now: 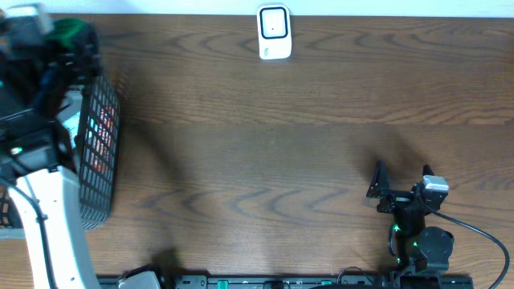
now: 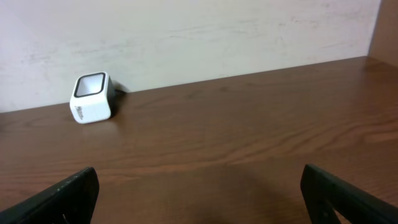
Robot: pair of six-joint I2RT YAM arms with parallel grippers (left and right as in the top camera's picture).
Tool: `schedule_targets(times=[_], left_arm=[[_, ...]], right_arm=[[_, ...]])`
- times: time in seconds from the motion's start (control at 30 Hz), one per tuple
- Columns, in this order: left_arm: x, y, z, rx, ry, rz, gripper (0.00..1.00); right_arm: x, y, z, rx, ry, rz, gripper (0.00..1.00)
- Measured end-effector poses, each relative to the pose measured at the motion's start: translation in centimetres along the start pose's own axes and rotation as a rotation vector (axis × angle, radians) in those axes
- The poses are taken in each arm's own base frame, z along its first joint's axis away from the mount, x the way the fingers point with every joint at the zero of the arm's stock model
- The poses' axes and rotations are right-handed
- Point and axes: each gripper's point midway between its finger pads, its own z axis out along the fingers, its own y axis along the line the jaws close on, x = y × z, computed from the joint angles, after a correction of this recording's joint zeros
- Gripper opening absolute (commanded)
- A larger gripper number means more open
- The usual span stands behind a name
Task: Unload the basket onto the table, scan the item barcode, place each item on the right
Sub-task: 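Carry the jar with the left gripper past the white scanner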
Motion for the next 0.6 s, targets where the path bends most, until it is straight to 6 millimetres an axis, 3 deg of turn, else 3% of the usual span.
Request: schedule_targets(times=[0.3,0.6], left_arm=[[1.3,-12.2,1.6,0.285,0.032,0.051,0.68],[3.8,-19.4,2.4,0.406,0.089,0.079,0.68]], right_arm=[[0.0,0.0,0.0,0.0,0.0,0.0,0.99],[0.0,0.0,0.0,0.0,0.0,0.0,0.99]])
